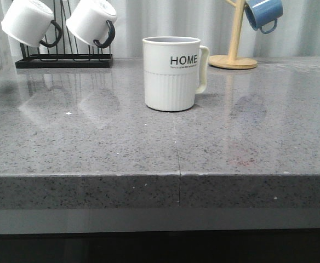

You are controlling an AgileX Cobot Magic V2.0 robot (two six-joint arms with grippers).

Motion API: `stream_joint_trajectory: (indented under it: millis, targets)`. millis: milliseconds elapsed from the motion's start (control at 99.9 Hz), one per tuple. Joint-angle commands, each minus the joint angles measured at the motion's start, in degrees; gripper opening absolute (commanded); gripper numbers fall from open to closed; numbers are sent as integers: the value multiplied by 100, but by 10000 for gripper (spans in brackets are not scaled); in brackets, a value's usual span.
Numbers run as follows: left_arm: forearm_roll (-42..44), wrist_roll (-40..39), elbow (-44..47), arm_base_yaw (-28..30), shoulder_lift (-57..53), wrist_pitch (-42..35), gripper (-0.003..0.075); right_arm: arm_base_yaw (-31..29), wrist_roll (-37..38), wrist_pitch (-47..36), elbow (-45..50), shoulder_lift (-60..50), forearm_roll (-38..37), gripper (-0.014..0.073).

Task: Place milk next to cup
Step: 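Carry the milk carton with the left gripper beside the mug, then lower the carton onto the table and open the left gripper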

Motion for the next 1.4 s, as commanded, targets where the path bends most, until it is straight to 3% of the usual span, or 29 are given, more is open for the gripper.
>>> stream_joint_trajectory:
  millis: [0, 501, 981, 1071, 1242, 1292, 1392]
  targets:
    - [-49, -12, -135, -260, -390, -575, 201, 4, -11, -432, -143, 51, 25, -76]
    - [-341, -2, -453, -2217, 443, -1200, 202, 4, -11, -432, -143, 51, 25, -76]
    - [-854, -2, -453, -2790, 1028, -1350, 211, 4, -11, -432, -143, 51, 25, -76]
    - [-854, -2, -453, -2790, 1041, -1256, 304, 4, -11, -432, -143, 51, 25, -76]
    - [-827, -2, -453, -2790, 1041, -1269, 610, 4, -11, -432, -143, 51, 25, -76]
    - [-827, -2, -453, -2790, 1041, -1257, 645, 4, -11, -432, -143, 51, 25, -76]
    - [-840, -2, -453, -2805, 937, -1037, 635, 4, -11, -432, -143, 51, 25, -76]
